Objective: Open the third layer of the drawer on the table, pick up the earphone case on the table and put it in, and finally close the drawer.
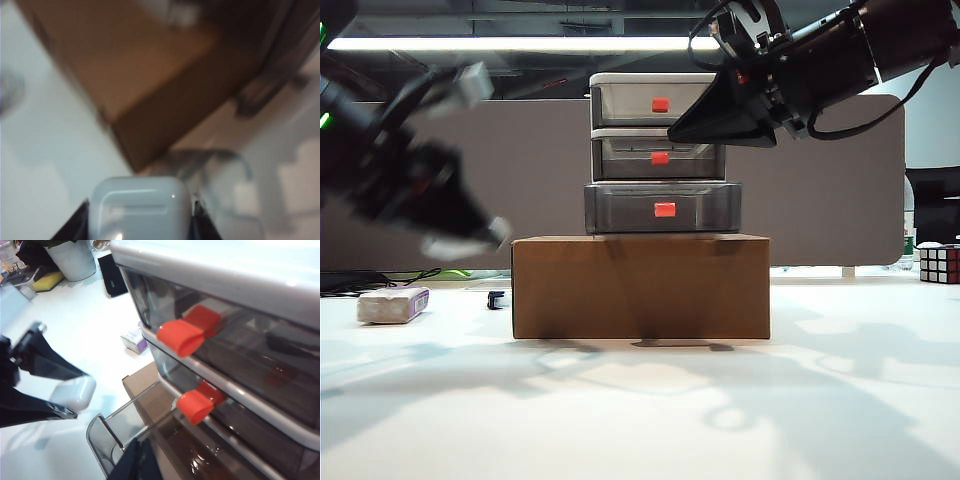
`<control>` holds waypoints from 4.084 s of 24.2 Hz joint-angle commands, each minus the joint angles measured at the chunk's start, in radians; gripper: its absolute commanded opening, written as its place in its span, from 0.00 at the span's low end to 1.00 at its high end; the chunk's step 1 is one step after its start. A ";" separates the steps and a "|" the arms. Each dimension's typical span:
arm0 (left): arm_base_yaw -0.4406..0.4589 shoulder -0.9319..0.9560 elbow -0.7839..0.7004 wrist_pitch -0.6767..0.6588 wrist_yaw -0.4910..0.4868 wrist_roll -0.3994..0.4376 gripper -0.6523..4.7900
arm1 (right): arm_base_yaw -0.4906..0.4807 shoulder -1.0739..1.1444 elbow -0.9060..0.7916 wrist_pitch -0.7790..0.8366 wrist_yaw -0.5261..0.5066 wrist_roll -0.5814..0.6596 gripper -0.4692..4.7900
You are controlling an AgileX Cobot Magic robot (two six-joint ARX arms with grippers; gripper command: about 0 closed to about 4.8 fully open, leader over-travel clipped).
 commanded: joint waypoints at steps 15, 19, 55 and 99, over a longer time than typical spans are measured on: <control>-0.317 0.212 0.386 0.024 -0.059 -0.010 0.32 | -0.018 -0.121 0.006 -0.012 0.001 -0.005 0.08; -0.328 0.283 0.386 0.047 -0.126 -0.010 0.32 | -0.018 -0.127 0.006 -0.016 0.000 -0.004 0.08; -0.347 0.092 0.386 -0.145 -0.097 -0.044 0.34 | -0.018 -0.127 0.006 -0.002 0.001 -0.008 0.08; -0.336 0.338 0.383 0.155 -0.346 0.052 0.11 | -0.018 -0.145 0.006 -0.065 0.027 -0.081 0.08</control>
